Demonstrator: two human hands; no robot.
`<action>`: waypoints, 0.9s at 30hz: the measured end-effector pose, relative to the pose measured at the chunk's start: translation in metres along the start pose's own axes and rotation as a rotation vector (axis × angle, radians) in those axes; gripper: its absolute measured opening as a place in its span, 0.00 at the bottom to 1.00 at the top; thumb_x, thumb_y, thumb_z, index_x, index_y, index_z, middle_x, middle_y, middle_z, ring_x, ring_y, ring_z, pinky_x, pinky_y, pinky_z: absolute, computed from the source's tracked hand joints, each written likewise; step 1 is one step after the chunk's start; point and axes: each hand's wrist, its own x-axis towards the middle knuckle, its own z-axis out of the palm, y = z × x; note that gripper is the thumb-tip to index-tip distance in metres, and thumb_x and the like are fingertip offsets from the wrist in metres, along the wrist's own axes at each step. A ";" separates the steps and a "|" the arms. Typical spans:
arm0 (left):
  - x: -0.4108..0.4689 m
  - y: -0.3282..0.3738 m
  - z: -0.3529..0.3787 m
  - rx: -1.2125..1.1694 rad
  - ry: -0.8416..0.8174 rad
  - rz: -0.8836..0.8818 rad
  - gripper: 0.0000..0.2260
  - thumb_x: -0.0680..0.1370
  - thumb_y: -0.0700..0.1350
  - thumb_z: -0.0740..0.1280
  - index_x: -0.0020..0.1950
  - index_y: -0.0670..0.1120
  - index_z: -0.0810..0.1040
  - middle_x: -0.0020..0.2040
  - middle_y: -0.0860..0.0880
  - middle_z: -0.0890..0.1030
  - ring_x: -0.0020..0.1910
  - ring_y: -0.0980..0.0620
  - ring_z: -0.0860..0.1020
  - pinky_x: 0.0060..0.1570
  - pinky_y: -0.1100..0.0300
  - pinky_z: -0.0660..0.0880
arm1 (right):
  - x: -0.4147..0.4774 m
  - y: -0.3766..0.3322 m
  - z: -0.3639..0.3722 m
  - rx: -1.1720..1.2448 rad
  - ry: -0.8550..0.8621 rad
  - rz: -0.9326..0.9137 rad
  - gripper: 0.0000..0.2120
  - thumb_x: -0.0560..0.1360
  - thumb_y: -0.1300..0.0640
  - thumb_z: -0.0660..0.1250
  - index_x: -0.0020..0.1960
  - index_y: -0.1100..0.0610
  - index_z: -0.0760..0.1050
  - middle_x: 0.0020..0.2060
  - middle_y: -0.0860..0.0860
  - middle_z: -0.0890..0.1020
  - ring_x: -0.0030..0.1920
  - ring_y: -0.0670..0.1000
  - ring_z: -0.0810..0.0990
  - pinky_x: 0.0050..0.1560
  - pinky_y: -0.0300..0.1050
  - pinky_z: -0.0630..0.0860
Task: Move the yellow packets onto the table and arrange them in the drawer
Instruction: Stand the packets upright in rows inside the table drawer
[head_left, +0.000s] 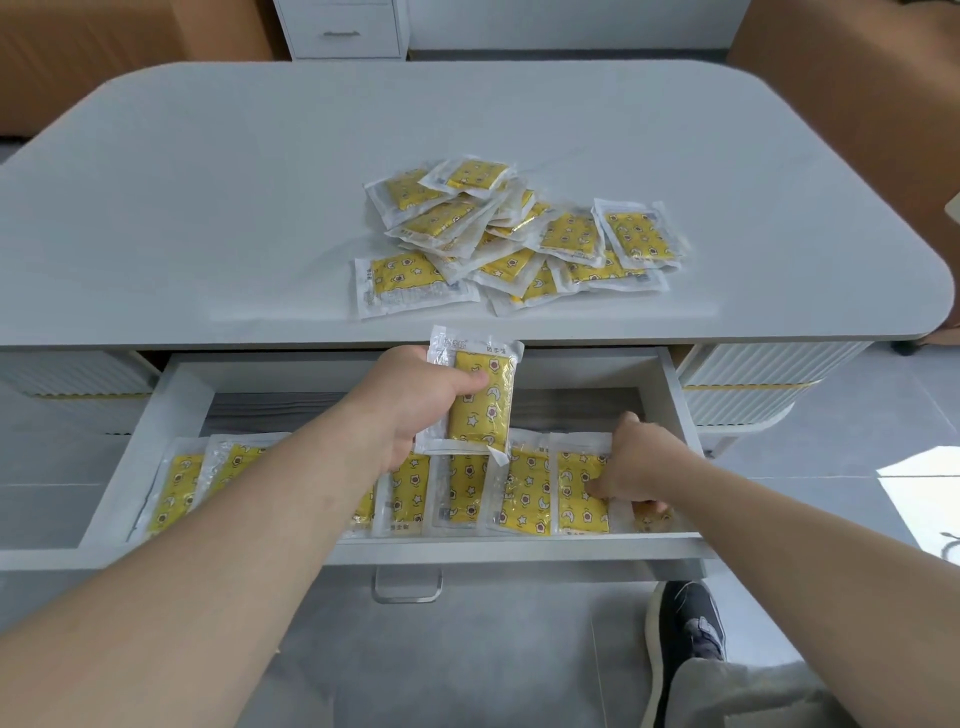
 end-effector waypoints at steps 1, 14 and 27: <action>0.001 0.000 -0.001 0.004 0.001 -0.002 0.07 0.77 0.43 0.74 0.54 0.48 0.83 0.51 0.51 0.85 0.48 0.57 0.80 0.53 0.54 0.69 | 0.001 0.000 0.002 -0.047 0.036 -0.008 0.42 0.71 0.47 0.77 0.74 0.57 0.57 0.57 0.57 0.77 0.45 0.54 0.81 0.38 0.46 0.82; 0.004 0.011 -0.053 0.335 -0.054 -0.059 0.14 0.70 0.42 0.80 0.54 0.45 0.83 0.45 0.47 0.87 0.48 0.46 0.86 0.55 0.47 0.81 | -0.046 -0.062 -0.037 -0.185 0.097 -0.350 0.14 0.75 0.47 0.71 0.49 0.58 0.76 0.41 0.51 0.80 0.40 0.50 0.78 0.43 0.47 0.78; 0.025 -0.019 -0.121 0.515 -0.032 -0.312 0.11 0.76 0.42 0.74 0.58 0.42 0.81 0.51 0.42 0.86 0.51 0.40 0.85 0.56 0.43 0.80 | -0.051 -0.144 -0.011 -0.031 0.108 -0.568 0.05 0.75 0.61 0.63 0.41 0.57 0.73 0.37 0.52 0.75 0.36 0.53 0.72 0.34 0.44 0.70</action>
